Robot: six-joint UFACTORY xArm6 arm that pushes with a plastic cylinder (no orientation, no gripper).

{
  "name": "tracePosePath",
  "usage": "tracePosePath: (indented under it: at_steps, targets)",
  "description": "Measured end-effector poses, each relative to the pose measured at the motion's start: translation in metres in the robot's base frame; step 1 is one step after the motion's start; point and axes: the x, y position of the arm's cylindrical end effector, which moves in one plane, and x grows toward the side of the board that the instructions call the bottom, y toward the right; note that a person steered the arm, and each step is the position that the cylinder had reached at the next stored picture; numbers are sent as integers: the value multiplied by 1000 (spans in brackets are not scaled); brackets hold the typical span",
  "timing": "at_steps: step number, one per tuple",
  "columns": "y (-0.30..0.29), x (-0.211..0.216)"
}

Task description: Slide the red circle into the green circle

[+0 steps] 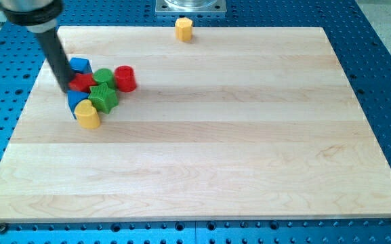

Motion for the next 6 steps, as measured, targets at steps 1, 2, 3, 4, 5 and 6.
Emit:
tracePosePath:
  at_steps: [1,2,3,4,5,6]
  targets:
    - [13,-12]
    - [11,-41]
    - [73,-47]
    - [83,-40]
    - [83,-32]
    - [92,-14]
